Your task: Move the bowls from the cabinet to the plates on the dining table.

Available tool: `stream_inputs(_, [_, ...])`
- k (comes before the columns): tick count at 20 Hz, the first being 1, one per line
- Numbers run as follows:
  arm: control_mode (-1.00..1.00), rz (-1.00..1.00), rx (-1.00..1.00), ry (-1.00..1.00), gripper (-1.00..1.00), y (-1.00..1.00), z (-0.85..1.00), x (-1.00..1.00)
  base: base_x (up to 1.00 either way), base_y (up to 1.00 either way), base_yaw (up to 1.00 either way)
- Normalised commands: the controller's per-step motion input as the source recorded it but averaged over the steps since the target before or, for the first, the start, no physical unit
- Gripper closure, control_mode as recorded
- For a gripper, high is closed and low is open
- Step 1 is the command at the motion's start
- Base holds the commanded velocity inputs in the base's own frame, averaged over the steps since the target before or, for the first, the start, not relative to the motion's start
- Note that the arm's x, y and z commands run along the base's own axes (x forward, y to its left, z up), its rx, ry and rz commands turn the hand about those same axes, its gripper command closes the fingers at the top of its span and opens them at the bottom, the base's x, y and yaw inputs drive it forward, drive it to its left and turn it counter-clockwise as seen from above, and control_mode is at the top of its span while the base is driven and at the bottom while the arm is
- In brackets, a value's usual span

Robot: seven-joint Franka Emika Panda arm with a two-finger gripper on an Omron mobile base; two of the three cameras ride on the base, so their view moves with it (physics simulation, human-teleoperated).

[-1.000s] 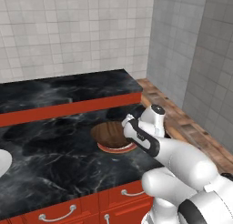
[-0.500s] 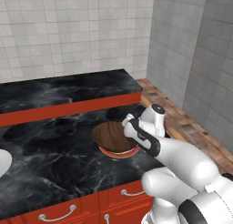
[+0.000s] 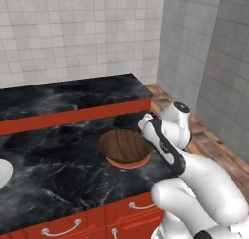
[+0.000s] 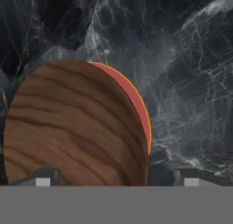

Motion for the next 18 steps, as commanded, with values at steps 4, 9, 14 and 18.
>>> stream_inputs(4, [-1.0,-0.04,0.03,0.0,-1.0,-0.17,0.49,-0.46,0.0,0.0,0.0])
stream_inputs(9, [-1.0,0.08,0.05,-0.07,-1.0,0.0,0.86,-0.83,0.0,0.0,0.0])
stream_inputs(14, [-1.0,0.13,0.01,-0.17,-1.0,-0.06,0.91,-0.74,0.0,0.0,0.0])
stream_inputs(18, [-1.0,0.14,0.0,-0.09,-1.0,-0.02,0.7,-0.28,0.0,0.0,0.0])
